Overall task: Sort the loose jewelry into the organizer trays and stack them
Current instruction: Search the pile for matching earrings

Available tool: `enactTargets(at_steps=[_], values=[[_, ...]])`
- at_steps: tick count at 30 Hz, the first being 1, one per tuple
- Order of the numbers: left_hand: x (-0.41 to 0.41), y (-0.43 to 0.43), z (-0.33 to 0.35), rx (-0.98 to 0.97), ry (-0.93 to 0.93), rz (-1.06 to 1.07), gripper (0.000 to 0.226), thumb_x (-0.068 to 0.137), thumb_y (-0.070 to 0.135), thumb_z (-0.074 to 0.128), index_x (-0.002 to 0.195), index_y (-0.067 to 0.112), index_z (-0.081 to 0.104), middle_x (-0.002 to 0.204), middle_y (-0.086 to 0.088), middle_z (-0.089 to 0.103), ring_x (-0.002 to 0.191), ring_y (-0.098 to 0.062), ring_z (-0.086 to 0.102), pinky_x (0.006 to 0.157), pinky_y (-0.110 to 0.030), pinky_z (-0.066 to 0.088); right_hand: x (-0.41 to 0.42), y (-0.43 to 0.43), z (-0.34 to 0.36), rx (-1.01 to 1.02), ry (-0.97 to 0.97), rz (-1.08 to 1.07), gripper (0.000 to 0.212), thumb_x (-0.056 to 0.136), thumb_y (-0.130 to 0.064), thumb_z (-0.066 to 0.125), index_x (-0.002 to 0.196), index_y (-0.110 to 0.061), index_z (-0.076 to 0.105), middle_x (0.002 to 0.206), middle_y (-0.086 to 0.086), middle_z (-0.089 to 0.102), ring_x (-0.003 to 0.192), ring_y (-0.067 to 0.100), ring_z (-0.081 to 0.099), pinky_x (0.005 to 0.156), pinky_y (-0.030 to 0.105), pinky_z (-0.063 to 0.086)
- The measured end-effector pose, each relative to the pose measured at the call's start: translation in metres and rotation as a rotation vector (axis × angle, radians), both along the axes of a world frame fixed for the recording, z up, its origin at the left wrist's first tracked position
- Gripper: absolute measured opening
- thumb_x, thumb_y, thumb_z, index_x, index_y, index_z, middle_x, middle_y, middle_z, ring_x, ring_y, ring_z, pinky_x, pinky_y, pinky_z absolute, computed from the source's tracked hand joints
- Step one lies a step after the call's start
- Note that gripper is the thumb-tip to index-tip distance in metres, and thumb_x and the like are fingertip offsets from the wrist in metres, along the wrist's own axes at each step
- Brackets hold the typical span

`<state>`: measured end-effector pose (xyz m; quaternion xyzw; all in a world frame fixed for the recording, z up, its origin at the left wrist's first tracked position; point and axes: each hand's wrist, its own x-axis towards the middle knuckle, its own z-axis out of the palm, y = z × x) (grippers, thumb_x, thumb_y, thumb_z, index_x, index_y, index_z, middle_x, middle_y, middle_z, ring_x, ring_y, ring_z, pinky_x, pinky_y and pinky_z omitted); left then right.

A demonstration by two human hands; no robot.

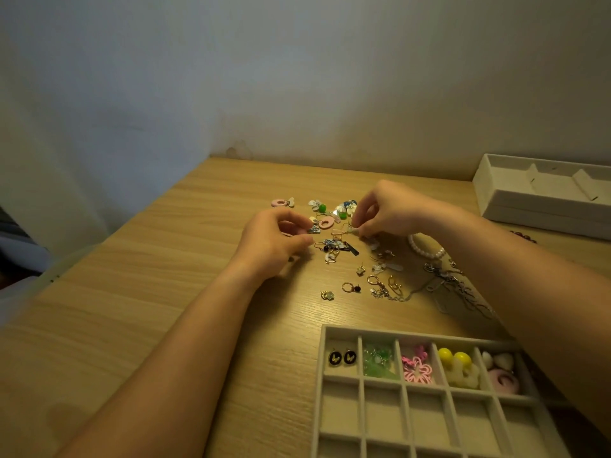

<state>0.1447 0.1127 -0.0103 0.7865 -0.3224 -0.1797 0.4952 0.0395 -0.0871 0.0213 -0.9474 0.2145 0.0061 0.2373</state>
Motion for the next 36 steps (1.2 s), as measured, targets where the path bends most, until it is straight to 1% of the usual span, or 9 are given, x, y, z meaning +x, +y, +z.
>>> enactTargets(at_steps=[2,5,8,12,16,21,28,32,36], values=[[0.002,0.004,0.002,-0.079,0.112,0.010,0.023,0.083,-0.002,0.075,0.094,0.018,0.071,0.096,-0.008,0.075,0.085,-0.021,0.075,0.078,-0.033,0.062,-0.004,0.000,0.002,0.018,-0.074,0.012,0.011,0.091,-0.013,0.073,0.094,-0.023,0.076,0.095,-0.007,0.071,0.089,0.006,0.064,0.077,0.024,0.052],[0.002,0.005,0.001,-0.099,0.153,0.022,0.024,0.083,-0.005,0.075,0.095,0.015,0.072,0.094,-0.010,0.076,0.082,-0.021,0.075,0.078,-0.032,0.062,-0.008,0.011,0.007,0.030,-0.201,0.065,0.014,0.092,-0.015,0.072,0.091,-0.029,0.074,0.092,-0.011,0.070,0.086,0.003,0.063,0.068,0.019,0.047],[0.002,0.003,-0.002,-0.081,0.116,0.027,0.025,0.080,-0.005,0.078,0.091,0.017,0.071,0.090,-0.008,0.076,0.082,-0.018,0.074,0.076,-0.028,0.061,-0.006,0.028,0.007,0.036,-0.151,0.181,0.008,0.089,-0.027,0.077,0.095,-0.032,0.076,0.093,-0.008,0.072,0.085,0.007,0.064,0.068,0.024,0.050],[0.000,0.001,-0.004,-0.068,0.086,0.030,0.026,0.077,-0.004,0.081,0.087,0.018,0.071,0.086,-0.007,0.076,0.081,-0.019,0.073,0.078,-0.033,0.061,0.003,0.042,0.000,-0.129,-0.034,0.233,0.025,0.081,-0.037,0.084,0.105,-0.032,0.076,0.093,-0.007,0.069,0.085,0.012,0.062,0.064,0.026,0.045],[0.001,0.001,-0.005,-0.067,0.099,0.038,0.025,0.077,-0.005,0.081,0.088,0.016,0.072,0.087,-0.008,0.077,0.085,-0.021,0.075,0.081,-0.035,0.062,0.004,0.041,-0.001,-0.154,0.000,0.250,0.013,0.085,-0.024,0.080,0.096,-0.030,0.077,0.090,-0.007,0.068,0.080,0.010,0.059,0.059,0.021,0.038],[0.000,0.001,-0.003,-0.047,0.072,0.031,0.023,0.078,-0.003,0.080,0.091,0.014,0.073,0.087,-0.006,0.077,0.083,-0.017,0.075,0.078,-0.028,0.062,-0.005,0.028,0.003,-0.061,-0.008,0.205,0.012,0.092,-0.016,0.072,0.087,-0.028,0.072,0.082,-0.011,0.064,0.075,0.005,0.056,0.061,0.021,0.039],[-0.003,0.001,-0.001,0.004,-0.052,-0.037,0.018,0.083,0.000,0.077,0.094,0.013,0.073,0.089,-0.002,0.077,0.081,-0.006,0.073,0.076,-0.017,0.058,-0.013,0.017,0.005,-0.045,0.010,0.172,0.014,0.085,-0.021,0.078,0.082,-0.034,0.076,0.089,0.003,0.072,0.083,0.020,0.064,0.071,0.037,0.052],[-0.004,0.001,0.000,0.014,-0.057,-0.049,0.018,0.083,0.003,0.078,0.096,0.015,0.074,0.090,0.000,0.077,0.083,-0.005,0.073,0.080,-0.021,0.059,-0.010,0.025,0.005,-0.082,-0.041,0.158,0.011,0.081,-0.020,0.081,0.084,-0.030,0.077,0.084,-0.004,0.068,0.076,0.014,0.061,0.061,0.028,0.046],[-0.004,0.002,0.000,-0.010,-0.002,-0.048,0.015,0.088,-0.002,0.071,0.098,0.010,0.072,0.091,-0.008,0.077,0.083,-0.018,0.075,0.077,-0.030,0.061,-0.004,0.039,0.004,-0.092,-0.054,0.195,0.017,0.085,-0.017,0.076,0.089,-0.033,0.077,0.091,-0.003,0.070,0.082,0.015,0.063,0.069,0.029,0.050]])
